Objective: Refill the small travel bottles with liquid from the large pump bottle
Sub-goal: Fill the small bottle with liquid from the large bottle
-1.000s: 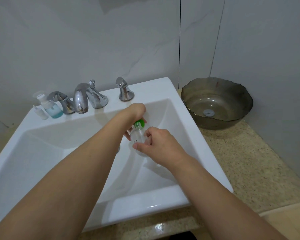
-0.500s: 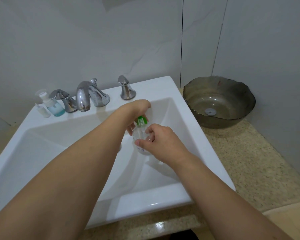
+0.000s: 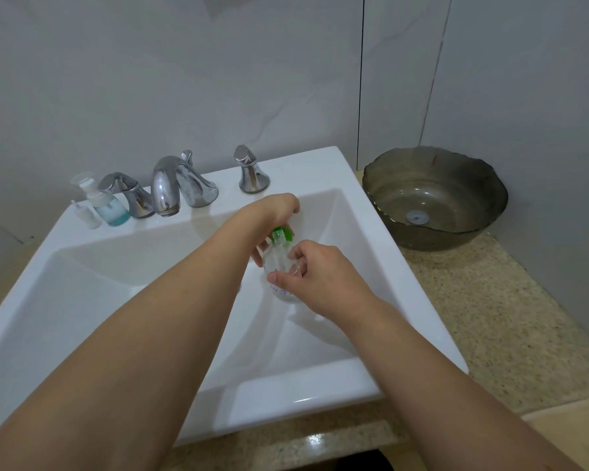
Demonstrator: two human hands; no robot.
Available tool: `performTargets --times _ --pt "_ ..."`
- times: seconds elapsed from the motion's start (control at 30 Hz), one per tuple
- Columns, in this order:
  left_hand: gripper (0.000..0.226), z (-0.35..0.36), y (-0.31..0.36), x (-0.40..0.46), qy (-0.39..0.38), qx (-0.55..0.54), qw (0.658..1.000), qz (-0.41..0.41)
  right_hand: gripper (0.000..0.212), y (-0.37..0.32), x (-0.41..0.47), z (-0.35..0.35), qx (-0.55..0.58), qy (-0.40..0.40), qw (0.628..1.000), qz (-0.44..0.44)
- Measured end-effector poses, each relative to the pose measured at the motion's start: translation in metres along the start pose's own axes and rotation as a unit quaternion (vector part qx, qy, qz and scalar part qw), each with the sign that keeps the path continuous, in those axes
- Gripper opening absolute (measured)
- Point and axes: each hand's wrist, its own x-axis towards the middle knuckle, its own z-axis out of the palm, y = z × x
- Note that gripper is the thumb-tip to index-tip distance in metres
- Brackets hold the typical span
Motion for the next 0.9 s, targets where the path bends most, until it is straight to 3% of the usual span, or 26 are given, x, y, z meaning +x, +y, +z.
performTargets --times 0.37,0.6,0.8,0.9 --pt "0.052 0.011 -0.001 -0.004 0.058 -0.038 0.997 0.015 0.039 0.004 0.003 0.005 -0.009 -0.013 1.000 0.016" --pt "0.055 0.002 0.003 -0.006 0.044 0.011 0.998 0.030 0.039 0.003 0.003 0.004 0.042 -0.011 0.999 0.026" --pt "0.064 -0.011 0.002 -0.005 -0.018 0.028 0.999 0.030 0.031 0.001 0.001 0.001 0.060 -0.006 0.998 0.018" --pt "0.061 -0.007 0.000 -0.003 -0.001 0.026 0.999 0.032 0.034 0.002 0.001 0.002 0.066 -0.006 0.998 0.019"
